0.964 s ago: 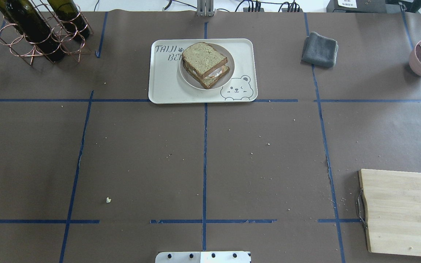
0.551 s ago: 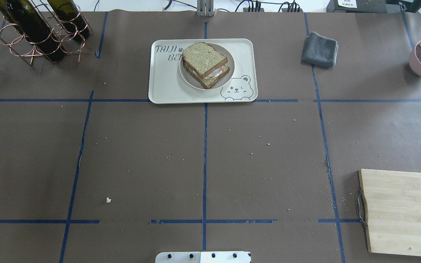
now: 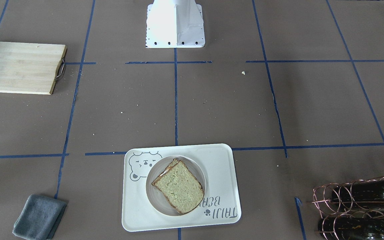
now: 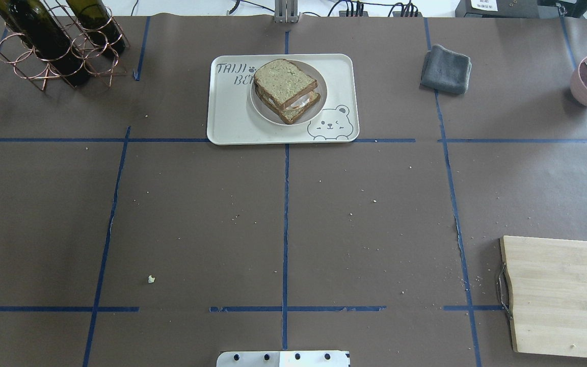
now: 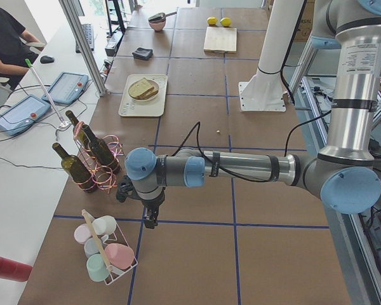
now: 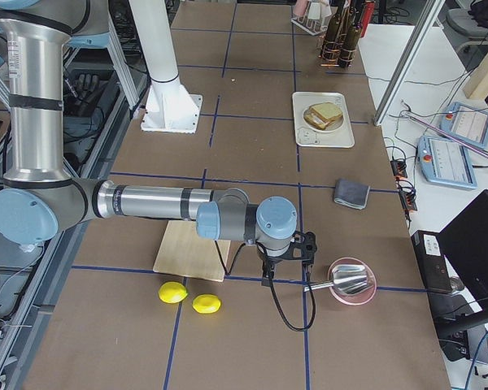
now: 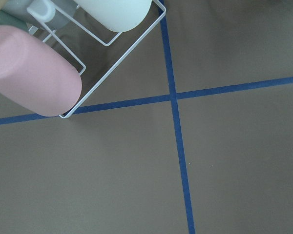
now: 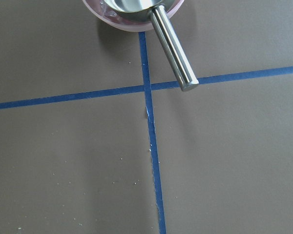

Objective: Make sandwich and place on tray

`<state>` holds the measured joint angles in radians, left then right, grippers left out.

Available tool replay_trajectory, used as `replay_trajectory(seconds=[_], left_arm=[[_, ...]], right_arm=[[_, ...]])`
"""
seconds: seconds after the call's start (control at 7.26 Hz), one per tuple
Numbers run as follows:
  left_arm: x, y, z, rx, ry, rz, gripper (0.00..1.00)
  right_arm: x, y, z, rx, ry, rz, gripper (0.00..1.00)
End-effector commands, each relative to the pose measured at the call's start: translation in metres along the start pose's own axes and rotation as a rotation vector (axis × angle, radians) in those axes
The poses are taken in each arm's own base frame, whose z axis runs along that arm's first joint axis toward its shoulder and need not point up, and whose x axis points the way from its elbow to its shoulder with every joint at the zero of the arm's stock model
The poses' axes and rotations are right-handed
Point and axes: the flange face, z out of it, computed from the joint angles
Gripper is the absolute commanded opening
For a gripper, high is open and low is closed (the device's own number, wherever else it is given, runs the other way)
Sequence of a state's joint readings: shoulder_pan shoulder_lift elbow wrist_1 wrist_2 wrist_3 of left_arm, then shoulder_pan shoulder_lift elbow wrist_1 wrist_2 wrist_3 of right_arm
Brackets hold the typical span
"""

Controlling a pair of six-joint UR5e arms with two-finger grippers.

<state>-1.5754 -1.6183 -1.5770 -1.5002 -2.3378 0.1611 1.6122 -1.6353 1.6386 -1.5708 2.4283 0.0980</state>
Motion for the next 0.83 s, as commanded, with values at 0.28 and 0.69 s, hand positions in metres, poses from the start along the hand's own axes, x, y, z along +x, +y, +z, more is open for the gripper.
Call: replay_trajectory(seconds=[0.28, 0.69], left_arm=[[0.0004, -0.0008, -0.0006, 0.001, 0.0, 0.0, 1.0], [0.0001, -0.0007, 0.0, 0.0, 0.002, -0.002, 1.0]], right_arm=[[-0.0012, -0.0027, -0.0008, 0.002, 0.0, 0.0, 1.0], [-0.0025, -0.0034, -0.0017, 0.004, -0.002, -0.003, 1.0]])
